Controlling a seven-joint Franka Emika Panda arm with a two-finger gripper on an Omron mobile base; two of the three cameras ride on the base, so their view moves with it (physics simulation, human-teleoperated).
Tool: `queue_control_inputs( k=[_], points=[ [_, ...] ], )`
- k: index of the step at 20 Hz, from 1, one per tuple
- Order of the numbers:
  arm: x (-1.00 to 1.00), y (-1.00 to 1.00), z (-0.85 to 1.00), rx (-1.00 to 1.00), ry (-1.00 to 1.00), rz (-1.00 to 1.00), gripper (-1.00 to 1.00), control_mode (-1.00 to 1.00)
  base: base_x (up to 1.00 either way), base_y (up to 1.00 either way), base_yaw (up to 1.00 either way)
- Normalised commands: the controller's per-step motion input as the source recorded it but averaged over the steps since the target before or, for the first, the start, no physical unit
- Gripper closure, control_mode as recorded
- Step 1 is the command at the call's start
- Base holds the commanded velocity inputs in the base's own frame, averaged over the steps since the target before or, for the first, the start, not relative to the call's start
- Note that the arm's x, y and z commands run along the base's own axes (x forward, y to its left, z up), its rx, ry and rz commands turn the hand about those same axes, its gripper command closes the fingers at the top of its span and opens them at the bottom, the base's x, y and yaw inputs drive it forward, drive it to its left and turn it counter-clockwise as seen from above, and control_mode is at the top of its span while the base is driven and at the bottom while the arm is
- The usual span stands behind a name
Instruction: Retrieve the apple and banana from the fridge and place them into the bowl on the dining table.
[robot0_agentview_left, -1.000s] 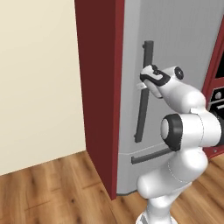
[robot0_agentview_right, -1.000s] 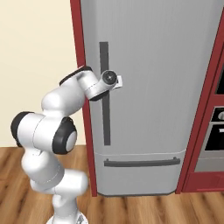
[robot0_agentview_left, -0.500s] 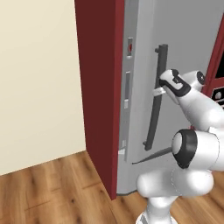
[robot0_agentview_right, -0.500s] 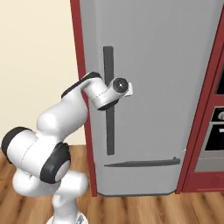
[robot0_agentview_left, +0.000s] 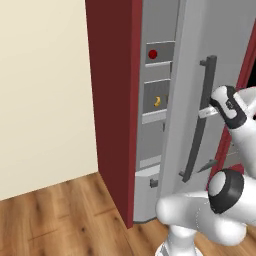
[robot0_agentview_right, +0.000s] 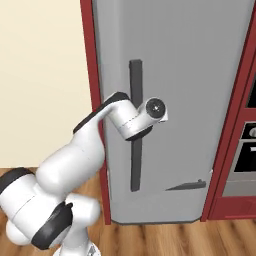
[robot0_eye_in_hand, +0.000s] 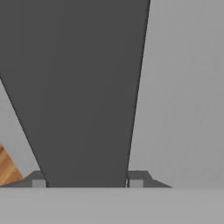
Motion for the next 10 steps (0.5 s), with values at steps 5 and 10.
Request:
queue_control_inputs(
  k=[5, 10],
  points=[
    [-0.73, -0.89, 0.06, 0.0, 0.02, 0.0, 1.0, -1.0, 0.0, 0.0, 0.0],
    [-0.6, -0.86, 0.15, 0.0, 0.02, 0.0, 1.0, -1.0, 0.0, 0.0, 0.0]
  ],
)
